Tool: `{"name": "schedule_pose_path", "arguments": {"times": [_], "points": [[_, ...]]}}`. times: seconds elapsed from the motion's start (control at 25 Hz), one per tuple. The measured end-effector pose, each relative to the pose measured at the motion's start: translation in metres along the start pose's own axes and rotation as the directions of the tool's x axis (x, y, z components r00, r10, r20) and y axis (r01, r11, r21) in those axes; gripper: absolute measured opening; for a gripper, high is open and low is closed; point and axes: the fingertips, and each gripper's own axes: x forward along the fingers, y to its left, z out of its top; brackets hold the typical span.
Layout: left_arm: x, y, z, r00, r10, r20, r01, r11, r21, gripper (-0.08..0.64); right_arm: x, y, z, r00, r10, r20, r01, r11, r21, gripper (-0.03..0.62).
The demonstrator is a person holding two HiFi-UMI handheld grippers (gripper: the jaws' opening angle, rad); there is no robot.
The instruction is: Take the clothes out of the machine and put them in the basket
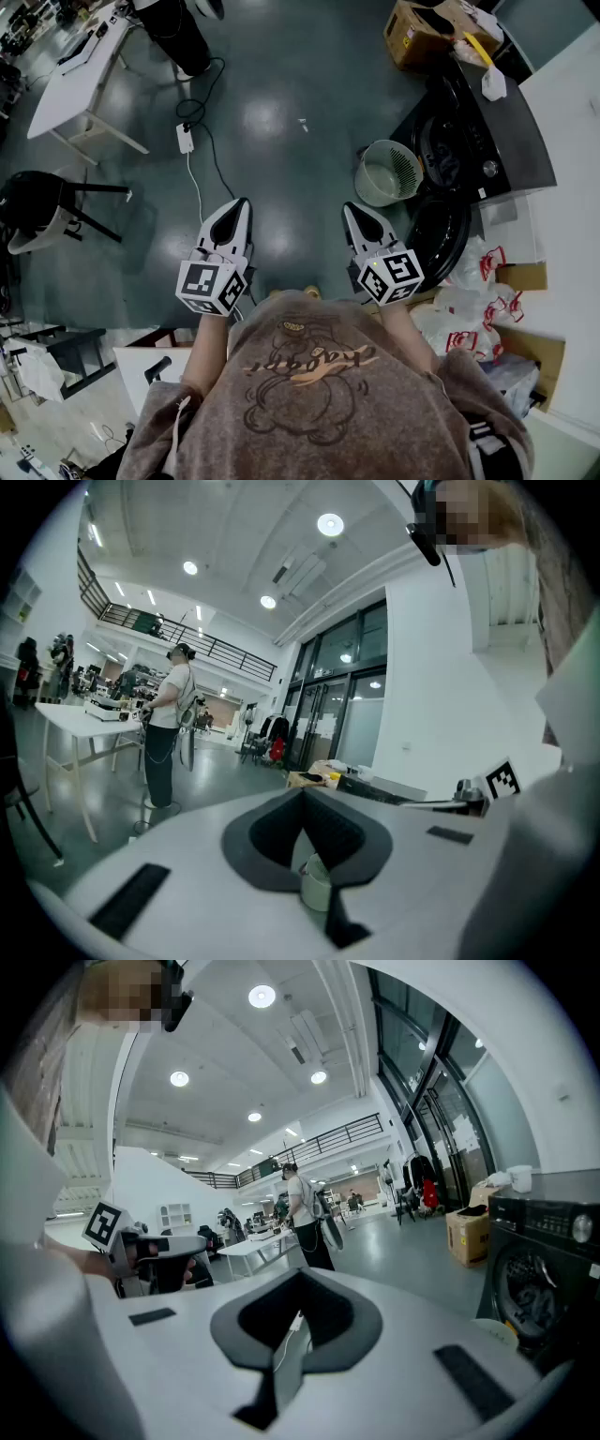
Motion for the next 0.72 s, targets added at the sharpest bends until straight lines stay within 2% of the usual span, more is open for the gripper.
{"name": "schedule_pose_path", "arguments": {"times": [0.2, 0.4, 0.72], "points": [[-0.004, 0.002, 0.003, 1.000, -0.021, -0.001, 0.021, 1.000, 0.006, 0.006, 0.005, 0.011, 0.003, 1.000, -0.005, 0.008, 0.005, 1.000, -0.014, -0.003], [-0.016, 0.007, 0.000, 0.999, -0.047, -0.021, 0.048, 0.999, 0.016, 0.006, 0.005, 0.022, 0.000, 0.999, -0.032, 0.024, 0.032, 0.999, 0.012, -0.003], [-0.029, 0.017, -0.008, 0.997, -0.080, -0.017, 0.081, 0.996, 0.029, 0.006, 0.003, 0.035, -0.022, 0.998, -0.058, -0.006, 0.058, 0.998, 0.006, -0.003]]}}
